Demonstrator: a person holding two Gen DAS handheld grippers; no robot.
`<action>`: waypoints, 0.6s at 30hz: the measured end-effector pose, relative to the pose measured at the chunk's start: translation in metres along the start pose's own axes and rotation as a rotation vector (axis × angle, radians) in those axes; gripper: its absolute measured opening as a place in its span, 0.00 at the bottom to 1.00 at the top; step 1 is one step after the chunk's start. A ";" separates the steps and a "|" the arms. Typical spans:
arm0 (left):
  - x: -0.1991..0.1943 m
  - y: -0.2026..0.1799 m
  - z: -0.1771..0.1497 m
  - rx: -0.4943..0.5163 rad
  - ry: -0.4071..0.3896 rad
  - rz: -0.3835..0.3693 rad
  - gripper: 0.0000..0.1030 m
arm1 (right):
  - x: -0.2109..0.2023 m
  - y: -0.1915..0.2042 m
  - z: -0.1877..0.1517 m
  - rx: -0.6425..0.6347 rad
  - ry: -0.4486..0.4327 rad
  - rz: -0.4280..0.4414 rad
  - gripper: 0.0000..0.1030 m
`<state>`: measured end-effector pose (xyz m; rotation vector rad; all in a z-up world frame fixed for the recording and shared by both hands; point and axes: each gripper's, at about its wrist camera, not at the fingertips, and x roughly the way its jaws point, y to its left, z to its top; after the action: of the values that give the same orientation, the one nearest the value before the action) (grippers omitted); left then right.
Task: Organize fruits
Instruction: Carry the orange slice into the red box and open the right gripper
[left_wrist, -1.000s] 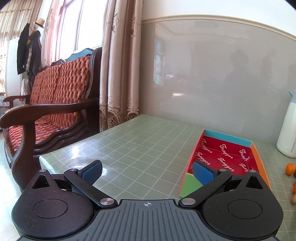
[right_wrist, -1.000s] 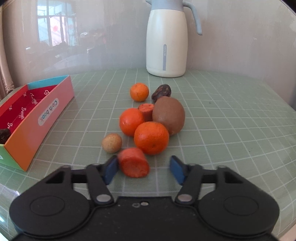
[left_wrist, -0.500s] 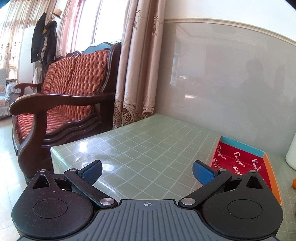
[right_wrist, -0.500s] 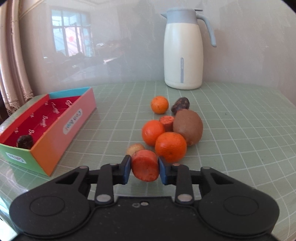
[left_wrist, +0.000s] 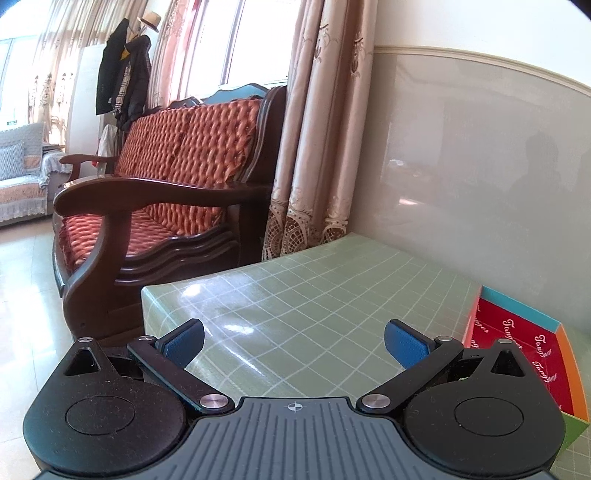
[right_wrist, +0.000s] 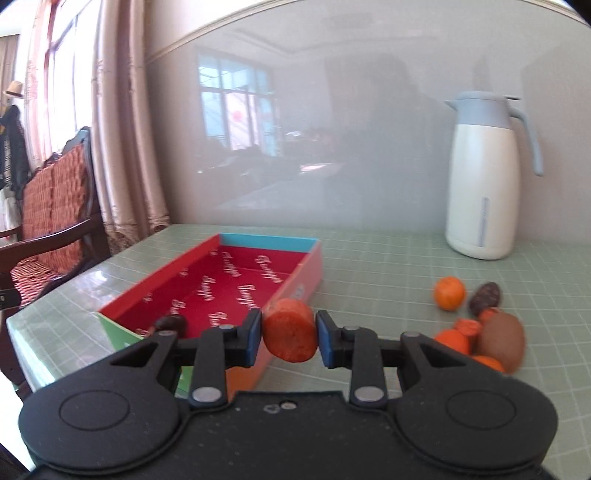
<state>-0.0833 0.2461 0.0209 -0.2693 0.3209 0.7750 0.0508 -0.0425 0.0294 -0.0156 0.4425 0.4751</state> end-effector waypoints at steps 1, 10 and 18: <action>0.000 0.003 0.000 0.000 0.000 0.006 1.00 | 0.005 0.005 0.002 -0.003 0.004 0.014 0.30; 0.004 0.021 0.001 -0.013 -0.005 0.051 1.00 | 0.035 0.042 0.009 -0.068 0.036 0.107 0.29; 0.007 0.027 0.001 -0.016 -0.005 0.064 1.00 | 0.047 0.059 0.002 -0.110 0.078 0.129 0.29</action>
<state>-0.0975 0.2696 0.0163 -0.2733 0.3204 0.8411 0.0625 0.0312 0.0167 -0.1125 0.4950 0.6266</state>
